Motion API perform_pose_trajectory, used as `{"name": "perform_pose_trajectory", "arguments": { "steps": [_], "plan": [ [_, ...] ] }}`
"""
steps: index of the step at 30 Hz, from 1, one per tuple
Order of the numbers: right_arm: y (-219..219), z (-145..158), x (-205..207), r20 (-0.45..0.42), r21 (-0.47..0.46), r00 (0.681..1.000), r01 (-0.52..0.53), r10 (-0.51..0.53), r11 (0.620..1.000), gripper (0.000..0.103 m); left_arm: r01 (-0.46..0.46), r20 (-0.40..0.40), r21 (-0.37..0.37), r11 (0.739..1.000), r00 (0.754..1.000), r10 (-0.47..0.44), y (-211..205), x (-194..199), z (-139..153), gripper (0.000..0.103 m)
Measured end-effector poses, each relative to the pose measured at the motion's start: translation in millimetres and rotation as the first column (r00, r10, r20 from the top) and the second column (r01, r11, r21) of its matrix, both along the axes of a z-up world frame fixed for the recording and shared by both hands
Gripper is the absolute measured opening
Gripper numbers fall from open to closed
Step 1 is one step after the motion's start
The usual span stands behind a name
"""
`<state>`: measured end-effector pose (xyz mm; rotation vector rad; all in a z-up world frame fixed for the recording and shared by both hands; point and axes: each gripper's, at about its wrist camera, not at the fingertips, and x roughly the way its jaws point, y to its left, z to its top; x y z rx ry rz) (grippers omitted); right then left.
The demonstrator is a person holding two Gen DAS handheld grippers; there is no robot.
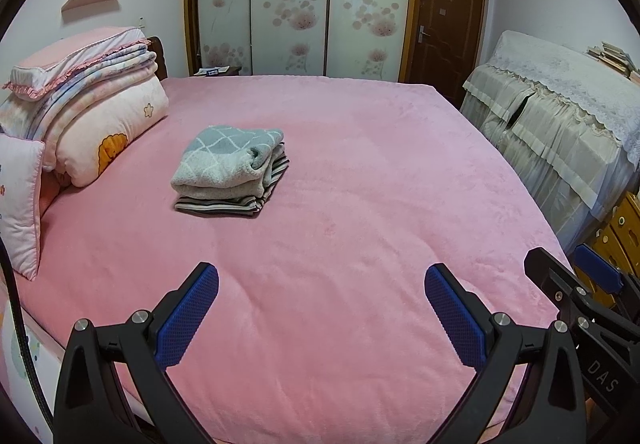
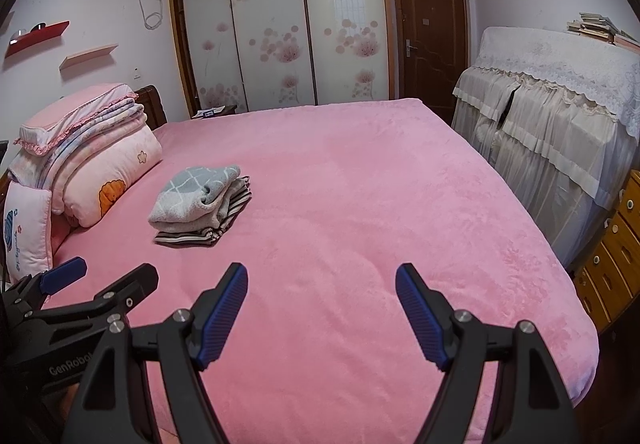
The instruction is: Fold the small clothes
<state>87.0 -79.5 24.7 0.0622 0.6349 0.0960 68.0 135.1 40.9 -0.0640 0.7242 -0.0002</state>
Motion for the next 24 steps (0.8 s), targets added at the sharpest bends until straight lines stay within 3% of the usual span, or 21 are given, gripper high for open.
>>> {"name": "perform_pose_trajectory", "arguments": {
  "steps": [24],
  "plan": [
    [10, -11, 0, -0.023, 0.009, 1.000, -0.006, 0.006, 1.000, 0.077, -0.002, -0.035, 0.007, 1.000, 0.999, 0.002, -4, 2, -12, 0.098]
  ]
}}
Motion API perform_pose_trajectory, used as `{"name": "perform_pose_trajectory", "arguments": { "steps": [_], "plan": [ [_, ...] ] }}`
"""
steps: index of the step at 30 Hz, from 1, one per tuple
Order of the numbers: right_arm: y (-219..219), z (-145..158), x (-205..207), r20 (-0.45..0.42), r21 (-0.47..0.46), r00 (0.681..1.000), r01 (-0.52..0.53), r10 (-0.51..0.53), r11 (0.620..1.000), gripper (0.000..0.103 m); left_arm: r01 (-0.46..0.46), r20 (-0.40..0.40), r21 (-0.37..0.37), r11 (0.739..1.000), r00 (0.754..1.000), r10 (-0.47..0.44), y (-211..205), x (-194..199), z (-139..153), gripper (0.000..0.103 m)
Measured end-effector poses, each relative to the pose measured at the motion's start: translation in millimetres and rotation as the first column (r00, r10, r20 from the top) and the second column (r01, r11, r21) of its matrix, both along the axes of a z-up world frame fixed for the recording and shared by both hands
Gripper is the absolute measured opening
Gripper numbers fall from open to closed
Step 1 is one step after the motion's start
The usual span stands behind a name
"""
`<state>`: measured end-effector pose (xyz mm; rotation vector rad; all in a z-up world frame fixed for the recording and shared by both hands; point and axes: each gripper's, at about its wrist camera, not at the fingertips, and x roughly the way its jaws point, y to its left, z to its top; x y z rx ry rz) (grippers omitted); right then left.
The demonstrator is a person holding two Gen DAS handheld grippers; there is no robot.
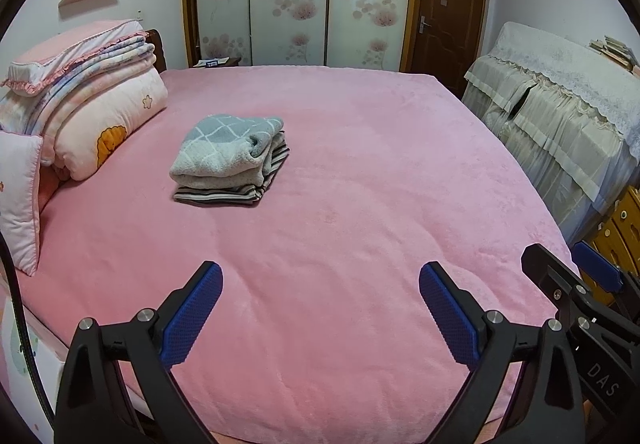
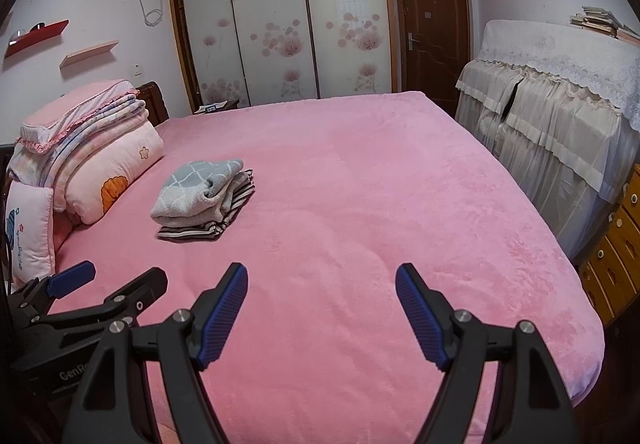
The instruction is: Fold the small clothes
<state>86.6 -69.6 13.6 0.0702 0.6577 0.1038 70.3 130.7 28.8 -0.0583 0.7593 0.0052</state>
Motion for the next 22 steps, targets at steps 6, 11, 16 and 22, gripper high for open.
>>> {"name": "perform_pose_trajectory", "arguments": {
  "steps": [6, 11, 16, 22],
  "plan": [
    [-0.6, 0.0, 0.6, -0.001, -0.001, 1.000, -0.001, 0.001, 1.000, 0.077, -0.005, -0.010, -0.008, 1.000, 1.000, 0.005, 0.2, -0.3, -2.0, 0.098],
    [-0.3, 0.3, 0.7, 0.000, -0.002, 1.000, -0.001, 0.001, 1.000, 0.077, -0.006, -0.018, -0.018, 1.000, 1.000, 0.006, 1.1, -1.0, -2.9, 0.098],
    [0.3, -0.1, 0.2, -0.001, -0.001, 1.000, -0.001, 0.001, 1.000, 0.077, -0.007, -0.024, -0.025, 1.000, 1.000, 0.006, 3.0, -0.5, -4.5, 0.098],
    [0.4, 0.4, 0.8, -0.001, -0.002, 1.000, 0.000, 0.000, 1.000, 0.078, -0.011, -0.034, -0.032, 0.999, 0.999, 0.009, 3.8, 0.4, -6.6, 0.098]
  ]
}}
